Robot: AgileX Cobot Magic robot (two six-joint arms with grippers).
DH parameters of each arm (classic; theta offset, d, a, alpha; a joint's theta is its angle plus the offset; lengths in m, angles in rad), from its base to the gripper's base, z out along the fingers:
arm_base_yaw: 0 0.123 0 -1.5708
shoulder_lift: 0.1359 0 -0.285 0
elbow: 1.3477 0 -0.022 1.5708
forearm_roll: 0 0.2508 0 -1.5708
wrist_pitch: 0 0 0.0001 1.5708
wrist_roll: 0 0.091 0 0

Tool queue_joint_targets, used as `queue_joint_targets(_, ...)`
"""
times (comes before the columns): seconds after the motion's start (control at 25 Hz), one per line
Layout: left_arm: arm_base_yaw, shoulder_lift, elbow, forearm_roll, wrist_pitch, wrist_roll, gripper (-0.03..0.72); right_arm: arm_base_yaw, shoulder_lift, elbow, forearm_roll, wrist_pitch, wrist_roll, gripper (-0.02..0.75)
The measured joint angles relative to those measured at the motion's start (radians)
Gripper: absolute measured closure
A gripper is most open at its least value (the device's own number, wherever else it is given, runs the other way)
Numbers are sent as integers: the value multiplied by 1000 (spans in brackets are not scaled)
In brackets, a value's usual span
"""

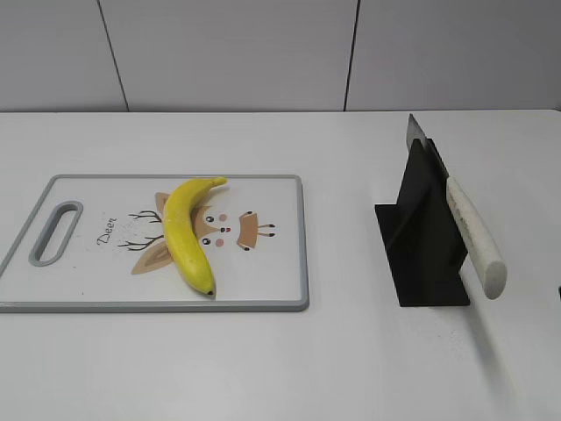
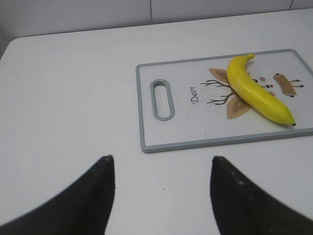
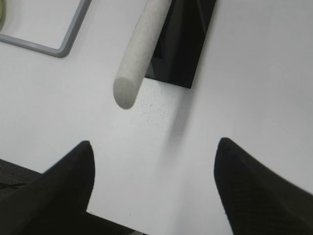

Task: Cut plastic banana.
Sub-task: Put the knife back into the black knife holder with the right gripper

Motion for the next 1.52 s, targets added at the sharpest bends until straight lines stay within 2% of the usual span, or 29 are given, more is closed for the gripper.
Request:
queue_joint_targets(0.24, 0, 0, 0, 0, -1, 0, 99, 0, -255, 122, -4, -4, -21, 145)
queue_joint_targets(0.44, 0, 0, 0, 0, -1, 0, 99, 0, -431, 122, -5, -2, -28, 145)
queue_joint_targets(0.68, 0, 0, 0, 0, -1, 0, 99, 0, -579, 122, -5, 136, -127, 146)
queue_joint_targets(0.92, 0, 0, 0, 0, -1, 0, 99, 0, -729, 140, -5, 147, -158, 146)
queue_joint_targets(1.52, 0, 0, 0, 1, -1, 0, 99, 0, -749, 140, -6, 148, -159, 146)
